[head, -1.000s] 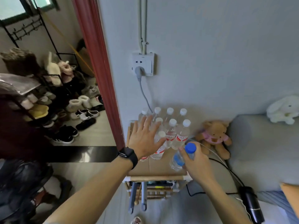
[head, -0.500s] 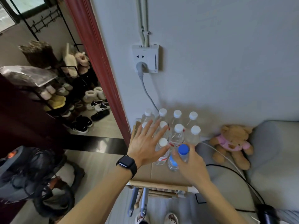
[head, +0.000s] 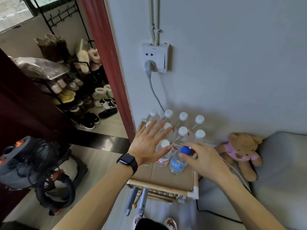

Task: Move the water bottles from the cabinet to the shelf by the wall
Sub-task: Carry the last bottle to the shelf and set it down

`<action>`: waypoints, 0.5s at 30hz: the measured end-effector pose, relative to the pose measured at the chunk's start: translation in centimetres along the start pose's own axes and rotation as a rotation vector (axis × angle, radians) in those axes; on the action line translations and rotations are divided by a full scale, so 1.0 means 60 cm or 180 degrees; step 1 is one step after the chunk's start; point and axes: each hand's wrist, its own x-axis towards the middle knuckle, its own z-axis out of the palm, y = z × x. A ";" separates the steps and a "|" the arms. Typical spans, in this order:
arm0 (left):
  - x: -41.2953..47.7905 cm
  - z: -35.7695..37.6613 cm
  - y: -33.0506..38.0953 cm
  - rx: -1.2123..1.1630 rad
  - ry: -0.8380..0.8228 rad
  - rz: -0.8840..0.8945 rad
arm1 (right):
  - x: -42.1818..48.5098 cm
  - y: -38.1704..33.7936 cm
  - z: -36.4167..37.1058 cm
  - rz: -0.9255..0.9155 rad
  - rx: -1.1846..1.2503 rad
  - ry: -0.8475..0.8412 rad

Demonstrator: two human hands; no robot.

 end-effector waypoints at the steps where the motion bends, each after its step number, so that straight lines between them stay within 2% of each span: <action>1: 0.000 0.000 0.001 0.0002 0.0019 0.0002 | 0.002 -0.002 -0.001 -0.0025 -0.0055 0.0043; 15: -0.003 -0.001 0.002 0.0038 -0.0043 0.0016 | -0.001 0.007 0.010 -0.0231 -0.0204 -0.0002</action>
